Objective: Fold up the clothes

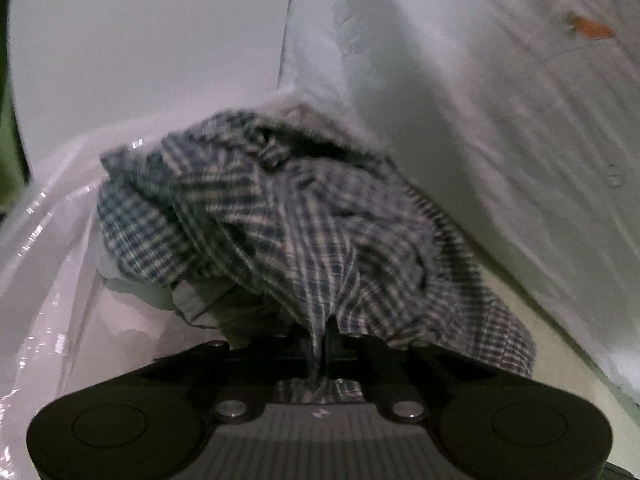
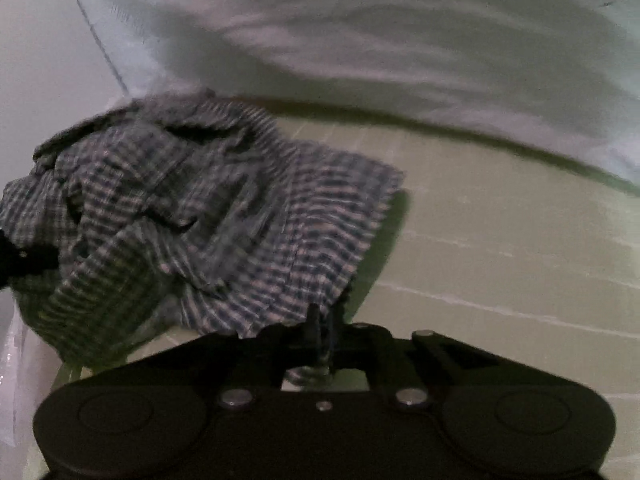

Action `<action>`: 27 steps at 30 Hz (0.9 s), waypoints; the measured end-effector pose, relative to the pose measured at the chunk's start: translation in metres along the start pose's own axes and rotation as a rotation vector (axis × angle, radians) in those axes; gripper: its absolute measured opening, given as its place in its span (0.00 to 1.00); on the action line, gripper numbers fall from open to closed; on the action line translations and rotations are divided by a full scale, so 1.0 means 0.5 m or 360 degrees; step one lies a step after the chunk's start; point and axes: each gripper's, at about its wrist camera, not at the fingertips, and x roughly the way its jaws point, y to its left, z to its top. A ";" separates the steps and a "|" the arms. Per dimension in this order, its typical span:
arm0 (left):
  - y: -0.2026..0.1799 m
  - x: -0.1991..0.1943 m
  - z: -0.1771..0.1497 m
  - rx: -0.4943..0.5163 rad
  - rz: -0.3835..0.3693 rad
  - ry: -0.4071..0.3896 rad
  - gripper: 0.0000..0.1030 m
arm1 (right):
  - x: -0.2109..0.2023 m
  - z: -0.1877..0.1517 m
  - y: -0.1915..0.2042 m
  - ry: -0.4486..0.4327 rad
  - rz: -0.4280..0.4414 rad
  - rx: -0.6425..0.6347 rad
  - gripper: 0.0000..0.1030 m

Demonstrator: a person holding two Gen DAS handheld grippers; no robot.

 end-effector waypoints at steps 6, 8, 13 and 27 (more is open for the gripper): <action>-0.054 -0.146 -0.038 0.0093 -0.0121 -0.0105 0.04 | -0.168 -0.030 -0.108 -0.0227 -0.0081 0.0092 0.03; -0.086 -0.200 -0.066 0.0149 -0.0204 -0.0116 0.04 | -0.230 -0.040 -0.143 -0.0316 -0.0107 0.0086 0.03; -0.193 -0.297 -0.176 0.0246 -0.0401 -0.0046 0.04 | -0.351 -0.040 -0.246 -0.0497 -0.0258 0.0025 0.03; -0.297 -0.335 -0.296 0.0381 -0.0372 0.0092 0.75 | -0.435 -0.129 -0.509 -0.0302 -0.0532 0.0448 0.69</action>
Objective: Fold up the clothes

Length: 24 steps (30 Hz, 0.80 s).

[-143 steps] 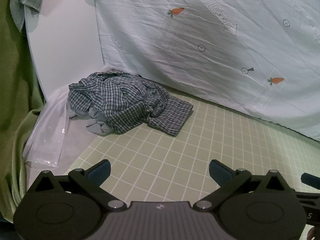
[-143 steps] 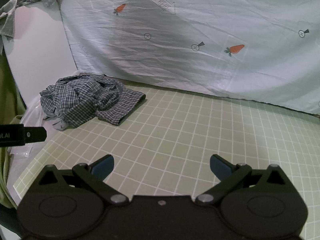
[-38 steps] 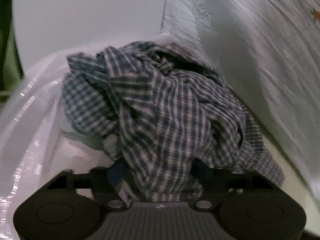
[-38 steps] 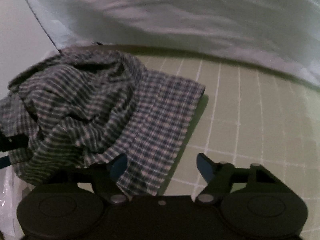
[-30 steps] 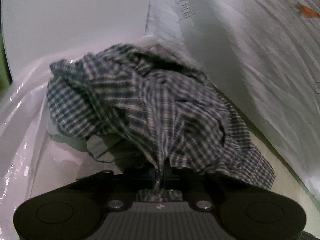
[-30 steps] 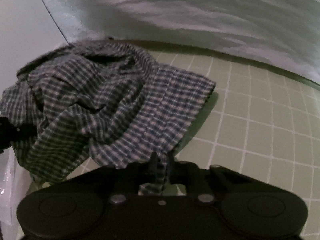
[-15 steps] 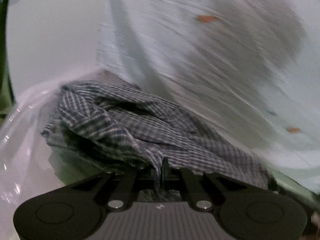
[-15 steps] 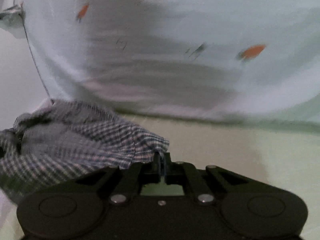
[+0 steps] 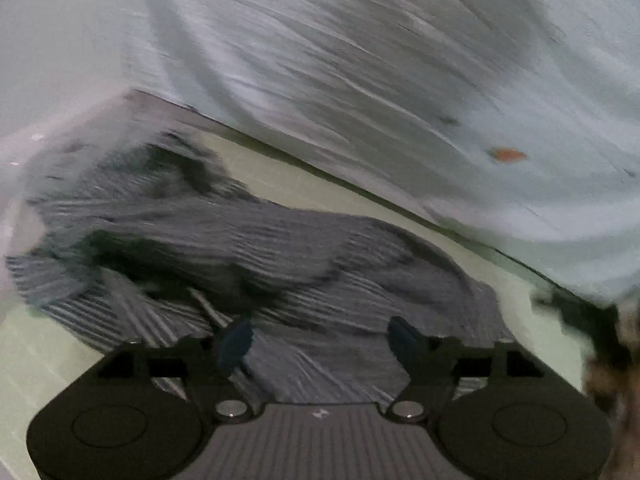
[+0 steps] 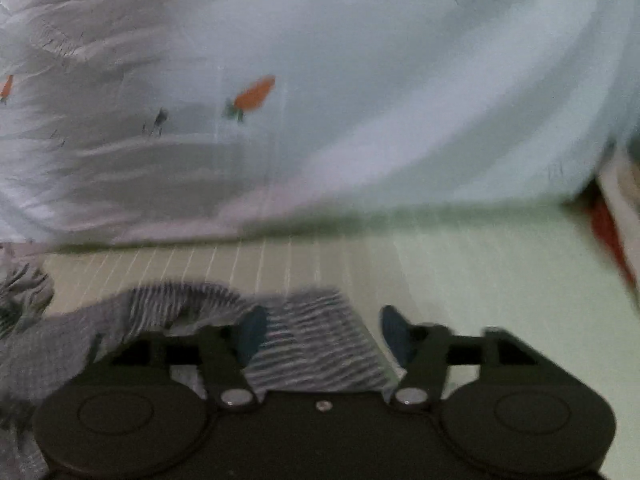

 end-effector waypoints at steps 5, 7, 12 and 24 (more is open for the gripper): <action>0.095 0.030 0.019 -0.0056 0.0170 0.0059 0.79 | -0.003 -0.141 0.035 0.0285 0.0067 0.0248 0.72; 0.120 0.031 0.019 -0.0068 0.0197 0.0093 0.79 | -0.004 -0.189 0.071 0.0362 0.0056 0.0258 0.72; 0.167 0.033 0.007 -0.0053 0.0221 0.0166 0.79 | 0.005 -0.241 0.130 0.0450 0.0019 0.0167 0.74; 0.098 -0.003 -0.060 -0.0102 0.0255 0.0139 0.79 | -0.010 -0.237 0.085 0.0421 0.0175 -0.0180 0.02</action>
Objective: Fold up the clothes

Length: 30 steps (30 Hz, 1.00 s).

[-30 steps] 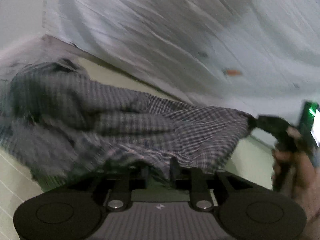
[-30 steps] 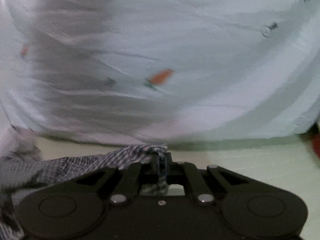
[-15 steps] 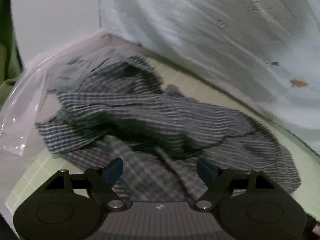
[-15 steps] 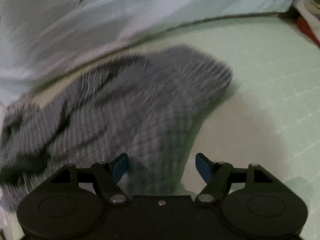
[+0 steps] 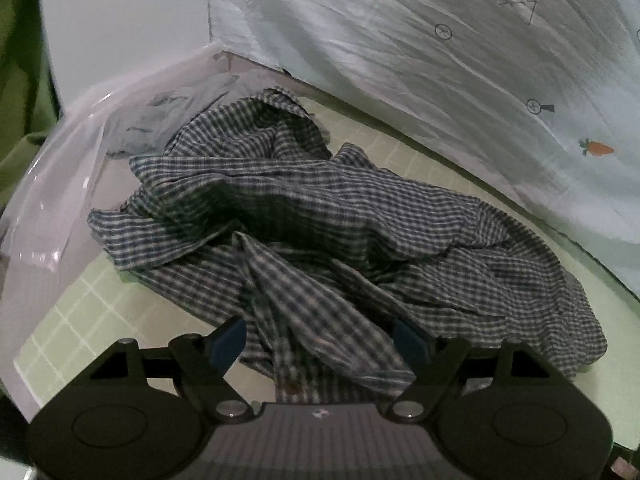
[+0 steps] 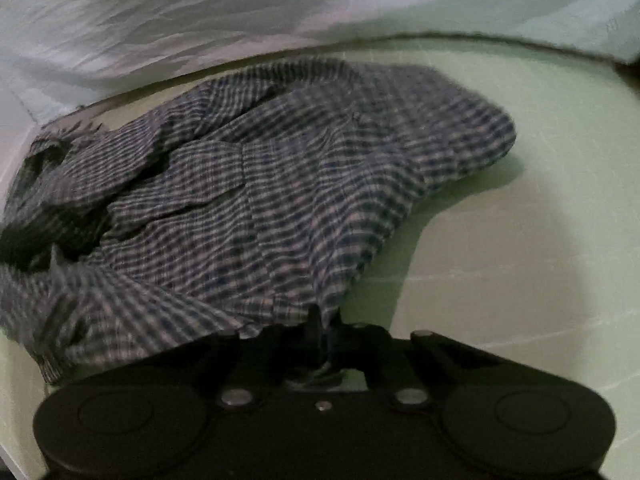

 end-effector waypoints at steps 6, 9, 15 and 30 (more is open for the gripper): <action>-0.079 0.002 -0.032 0.0030 0.0021 -0.0005 0.79 | -0.026 0.066 -0.182 -0.0088 -0.0210 -0.0132 0.02; -0.125 0.015 -0.042 0.0088 0.0004 0.0023 0.79 | -0.026 0.143 -0.303 -0.0169 -0.0380 -0.0123 0.04; -0.231 0.081 -0.020 0.0300 -0.0105 0.0110 0.83 | -0.059 0.261 -0.463 -0.0350 -0.0702 0.0278 0.56; -0.330 0.177 -0.035 0.0546 -0.0487 0.0434 0.83 | -0.086 0.021 -0.331 -0.0125 -0.0259 0.0723 0.64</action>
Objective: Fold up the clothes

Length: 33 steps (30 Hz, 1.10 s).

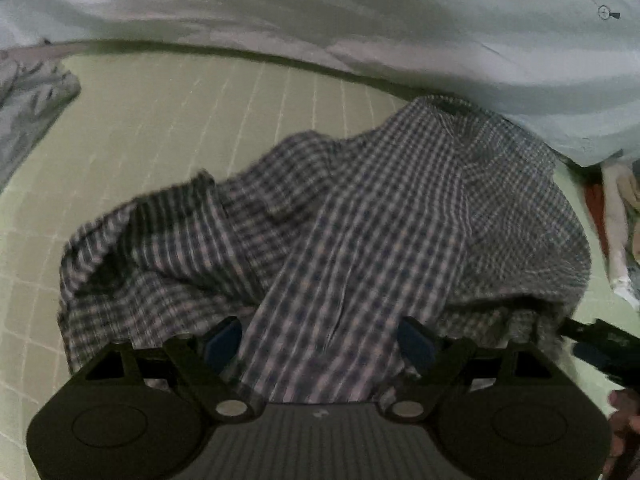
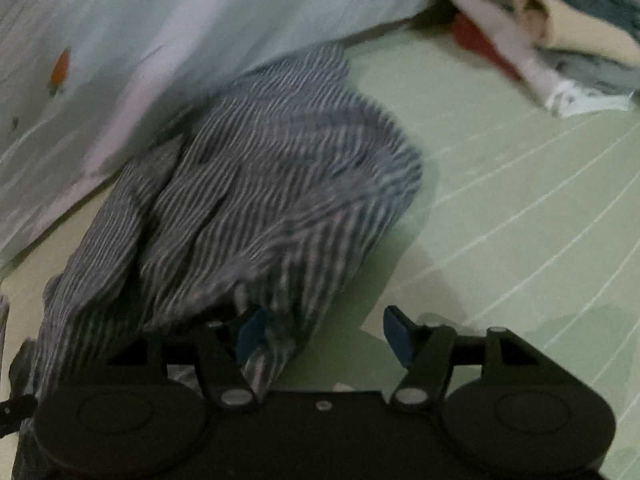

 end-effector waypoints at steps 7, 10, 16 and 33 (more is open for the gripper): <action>0.031 0.003 -0.004 -0.0100 -0.0059 0.0053 0.42 | -0.010 0.005 0.013 0.0017 0.0141 -0.0004 0.61; 0.031 0.009 0.002 -0.0102 -0.0070 0.0052 0.14 | 0.009 -0.001 0.029 0.0054 0.0162 -0.0055 0.62; 0.057 -0.013 0.039 -0.0060 0.0111 -0.0087 0.04 | 0.037 0.009 0.012 0.0109 -0.0004 -0.0071 0.04; 0.308 -0.113 0.234 -0.0238 0.0831 -0.0487 0.05 | 0.017 0.387 -0.105 -0.0556 -0.0628 -0.0320 0.10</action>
